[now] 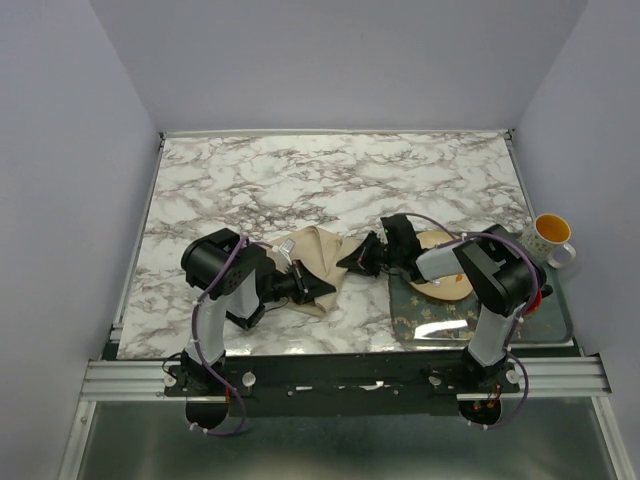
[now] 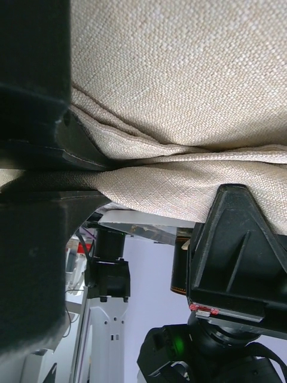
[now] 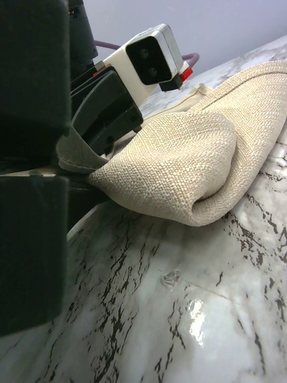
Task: Fold the napkin, place the utensils inside, and roll it up
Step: Roll the napkin with the utensil
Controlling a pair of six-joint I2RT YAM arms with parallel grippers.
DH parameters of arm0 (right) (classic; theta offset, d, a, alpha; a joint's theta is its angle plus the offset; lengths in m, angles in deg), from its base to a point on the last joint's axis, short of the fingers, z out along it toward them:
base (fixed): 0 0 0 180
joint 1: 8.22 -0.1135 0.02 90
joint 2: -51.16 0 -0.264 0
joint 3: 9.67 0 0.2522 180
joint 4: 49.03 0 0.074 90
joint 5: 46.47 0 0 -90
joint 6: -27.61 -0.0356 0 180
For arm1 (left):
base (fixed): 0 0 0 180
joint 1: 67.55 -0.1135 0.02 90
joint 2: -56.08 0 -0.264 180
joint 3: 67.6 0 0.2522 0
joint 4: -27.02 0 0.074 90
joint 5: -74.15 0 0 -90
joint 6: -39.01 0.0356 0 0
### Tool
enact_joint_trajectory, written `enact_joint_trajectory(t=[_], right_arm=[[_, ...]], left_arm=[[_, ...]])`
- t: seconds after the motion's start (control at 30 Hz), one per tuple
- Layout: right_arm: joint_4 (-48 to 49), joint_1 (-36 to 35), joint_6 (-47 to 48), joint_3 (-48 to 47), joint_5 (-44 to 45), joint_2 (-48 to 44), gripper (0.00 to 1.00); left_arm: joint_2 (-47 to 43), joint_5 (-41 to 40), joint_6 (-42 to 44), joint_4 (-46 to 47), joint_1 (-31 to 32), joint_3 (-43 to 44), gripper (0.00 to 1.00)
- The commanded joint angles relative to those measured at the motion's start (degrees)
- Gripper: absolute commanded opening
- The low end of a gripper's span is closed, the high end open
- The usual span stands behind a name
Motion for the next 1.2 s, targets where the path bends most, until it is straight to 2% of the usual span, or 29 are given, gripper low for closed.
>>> enact_joint_trajectory(t=[0.0, 0.07, 0.13, 0.17, 0.2, 0.23, 0.27, 0.3, 0.33, 0.4, 0.43, 0.57, 0.6, 0.7, 0.73, 0.8, 0.9, 1.0, 1.07, 1.17], right_arm=[[-3.0, -0.6, 1.6, -0.5, 2.4, -0.1, 0.00], [-3.9, -0.6, 2.3, -0.9, 2.8, -1.0, 0.01], [-6.4, -0.6, 3.3, -1.7, 2.9, -1.5, 0.01], [-7.4, -0.6, 4.4, -2.5, 3.0, -1.8, 0.01], [-9.4, -0.6, 4.8, -3.0, 3.3, -2.0, 0.01], [-10.0, -0.6, 5.2, -3.2, 3.5, -2.2, 0.01], [-10.5, -0.6, 6.2, -3.4, 3.7, -2.2, 0.01], [-12.4, -0.6, 6.7, -3.8, 3.8, -2.5, 0.01], [-13.7, -0.6, 7.2, -4.3, 4.5, -2.6, 0.01], [-14.5, -0.6, 8.4, -4.9, 4.4, -2.8, 0.01], [-14.6, -0.6, 8.6, -4.9, 4.4, -2.9, 0.01], [-17.9, -0.6, 10.1, -6.3, 5.3, -3.5, 0.00], [-19.7, -0.7, 10.2, -6.6, 5.8, -3.8, 0.01], [-23.3, -0.6, 10.0, -8.2, 6.3, -4.4, 0.01], [-24.5, -0.6, 9.8, -9.6, 6.5, -4.4, 0.01], [-27.9, -0.6, 9.6, -11.2, 6.9, -4.0, 0.00], [-34.4, -0.7, 9.3, -14.8, 7.8, -3.5, 0.01], [-40.2, -0.7, 7.6, -17.8, 9.3, -2.9, 0.01], [-42.0, -0.7, 6.9, -18.6, 10.0, -2.7, 0.00], [-44.8, -0.7, 4.6, -19.6, 9.8, -2.4, 0.01]], left_arm=[[-0.6, 1.1, 1.8, 2.8, 0.0, -1.1, 0.02], [-4.4, 0.4, 4.5, -1.5, 0.0, -1.3, 0.11], [-7.5, -0.9, 9.5, -10.5, -0.1, -1.0, 0.22], [-11.1, -1.4, 11.5, -14.2, 0.0, -0.7, 0.25], [-13.0, -2.1, 13.3, -21.8, -0.1, -0.4, 0.28], [-15.0, -2.7, 17.9, -25.9, 0.0, 0.7, 0.32], [-19.0, -4.4, 20.0, -30.1, 0.0, 1.5, 0.40], [-21.0, -5.6, 22.4, -38.9, -0.1, 2.3, 0.43], [-22.8, -6.7, 26.7, -43.4, -0.1, 4.4, 0.57], [-27.4, -9.9, 30.3, -53.9, -0.1, 6.3, 0.72], [-28.8, -11.2, 31.8, -57.2, 0.0, 8.1, 0.76], [-36.4, -17.5, 38.2, -69.1, 0.1, 11.6, 0.75], [-38.0, -21.8, 39.0, -73.6, 0.5, 12.4, 0.73], [-41.1, -30.1, 43.4, -83.7, 5.8, 18.8, 0.61], [-41.1, -36.8, 44.4, -84.4, 8.3, 21.7, 0.50], [-40.7, -42.2, 46.2, -87.6, 15.2, 23.5, 0.45], [-37.9, -47.8, 48.1, -88.3, 21.7, 26.1, 0.45], [-33.7, -55.8, 50.0, -90.4, 27.8, 29.3, 0.51], [-31.0, -63.3, 50.9, -91.4, 30.4, 31.5, 0.55], [-28.1, -68.5, 52.1, -92.2, 33.3, 33.7, 0.59]])
